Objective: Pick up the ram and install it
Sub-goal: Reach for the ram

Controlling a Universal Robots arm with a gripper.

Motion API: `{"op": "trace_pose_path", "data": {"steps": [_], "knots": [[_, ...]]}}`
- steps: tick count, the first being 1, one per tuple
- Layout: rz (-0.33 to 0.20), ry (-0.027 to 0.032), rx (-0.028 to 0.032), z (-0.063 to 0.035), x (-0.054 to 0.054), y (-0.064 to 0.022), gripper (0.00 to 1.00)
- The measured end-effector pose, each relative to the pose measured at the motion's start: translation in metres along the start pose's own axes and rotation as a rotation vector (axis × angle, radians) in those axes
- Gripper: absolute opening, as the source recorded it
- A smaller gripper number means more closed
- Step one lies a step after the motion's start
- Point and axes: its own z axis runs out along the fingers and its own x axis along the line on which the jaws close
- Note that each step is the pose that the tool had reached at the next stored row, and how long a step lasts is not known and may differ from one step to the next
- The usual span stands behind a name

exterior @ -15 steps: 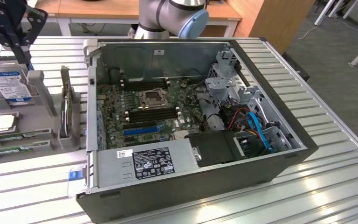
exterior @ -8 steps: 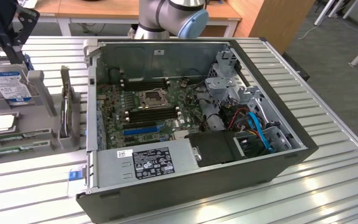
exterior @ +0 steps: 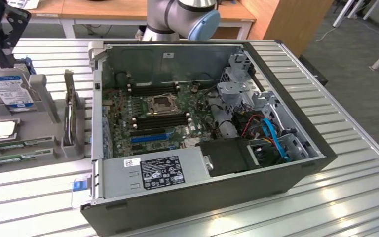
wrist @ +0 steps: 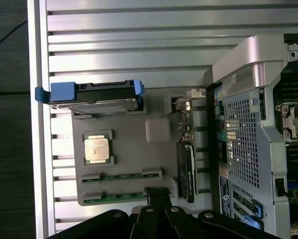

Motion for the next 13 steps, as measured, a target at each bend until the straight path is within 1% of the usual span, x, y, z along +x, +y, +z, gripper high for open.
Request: {"op": "trace_pose_path", "data": {"steps": [13], "knots": [[0.000,0.0001,0.0000,-0.0003,0.024,-0.0018,0.10]]}}
